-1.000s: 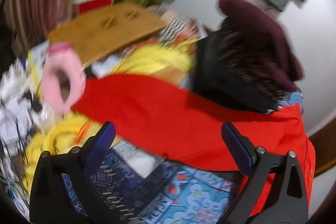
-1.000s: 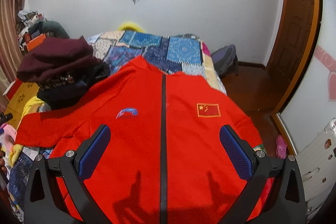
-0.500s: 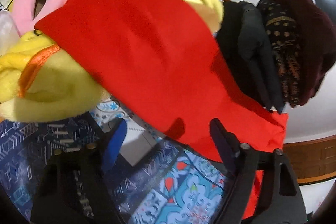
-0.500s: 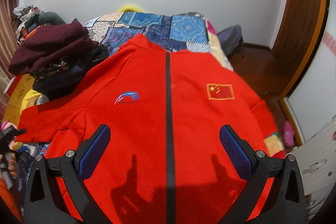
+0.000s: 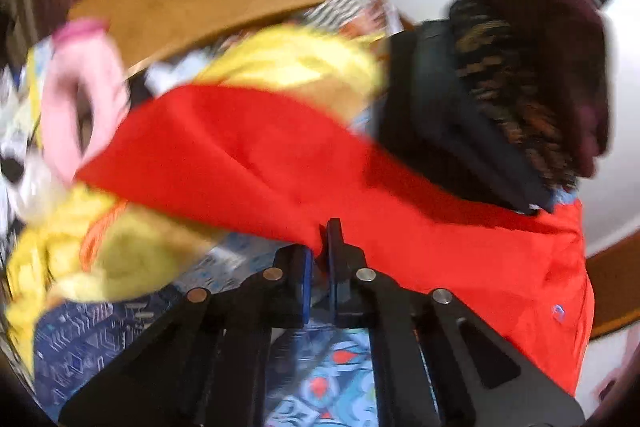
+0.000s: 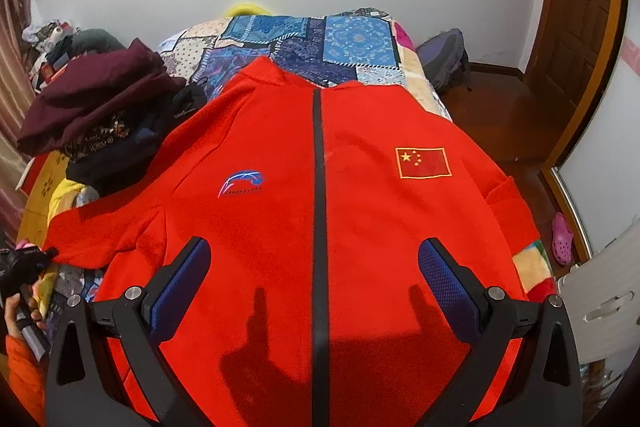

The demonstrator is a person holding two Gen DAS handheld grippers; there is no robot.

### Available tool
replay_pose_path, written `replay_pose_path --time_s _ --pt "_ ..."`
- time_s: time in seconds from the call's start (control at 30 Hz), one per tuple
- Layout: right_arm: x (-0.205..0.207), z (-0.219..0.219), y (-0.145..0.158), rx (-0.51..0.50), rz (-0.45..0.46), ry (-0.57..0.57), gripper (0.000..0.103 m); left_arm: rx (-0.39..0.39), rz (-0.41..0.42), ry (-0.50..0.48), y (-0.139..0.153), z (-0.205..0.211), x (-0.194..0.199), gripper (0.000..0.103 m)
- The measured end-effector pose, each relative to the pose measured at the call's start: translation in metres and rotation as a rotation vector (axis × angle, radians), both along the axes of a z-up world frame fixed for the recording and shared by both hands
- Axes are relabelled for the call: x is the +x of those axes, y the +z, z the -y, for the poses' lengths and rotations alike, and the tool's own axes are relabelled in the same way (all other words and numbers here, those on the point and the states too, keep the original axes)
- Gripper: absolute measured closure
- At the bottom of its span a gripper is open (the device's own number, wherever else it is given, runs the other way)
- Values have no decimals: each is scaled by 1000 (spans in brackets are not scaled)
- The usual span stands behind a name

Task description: Fold large clothes

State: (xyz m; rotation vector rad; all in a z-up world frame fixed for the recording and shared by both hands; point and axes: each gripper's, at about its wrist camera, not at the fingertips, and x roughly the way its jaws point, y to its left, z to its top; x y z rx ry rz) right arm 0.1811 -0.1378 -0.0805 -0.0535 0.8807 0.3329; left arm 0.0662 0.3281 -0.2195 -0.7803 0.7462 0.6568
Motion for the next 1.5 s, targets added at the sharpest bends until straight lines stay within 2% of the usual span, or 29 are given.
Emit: replay_pose_path --time_s 0.1,0.17,0.33,0.5,0.63,0.8,0.97,1.17,1.33,1.47,1.5 --pt "2 4 5 6 23 -5 0 53 78 -82 40 17 20 101" --pt "6 6 10 5 41 -6 0 101 133 -147 71 39 35 101" --pt "16 11 24 1 101 -5 0 194 247 -311 128 94 68 101" --pt "22 12 32 -10 132 7 0 231 305 -476 161 144 116 101" --pt "24 13 31 -16 134 27 0 280 311 -612 174 198 152 101" --pt "25 16 29 -31 132 36 0 278 275 -771 168 257 193 101" --pt "27 21 25 -44 126 31 0 238 240 -903 146 307 208 101" --pt "27 31 21 -60 116 16 0 116 102 -1047 100 348 217 101" --pt "30 38 18 -56 100 1 0 96 -1 -1117 70 365 213 100" --pt "31 41 17 -64 99 -8 0 115 -57 -1152 59 373 209 86" --pt "30 42 17 -64 99 -9 0 121 -62 -1155 58 372 208 76"
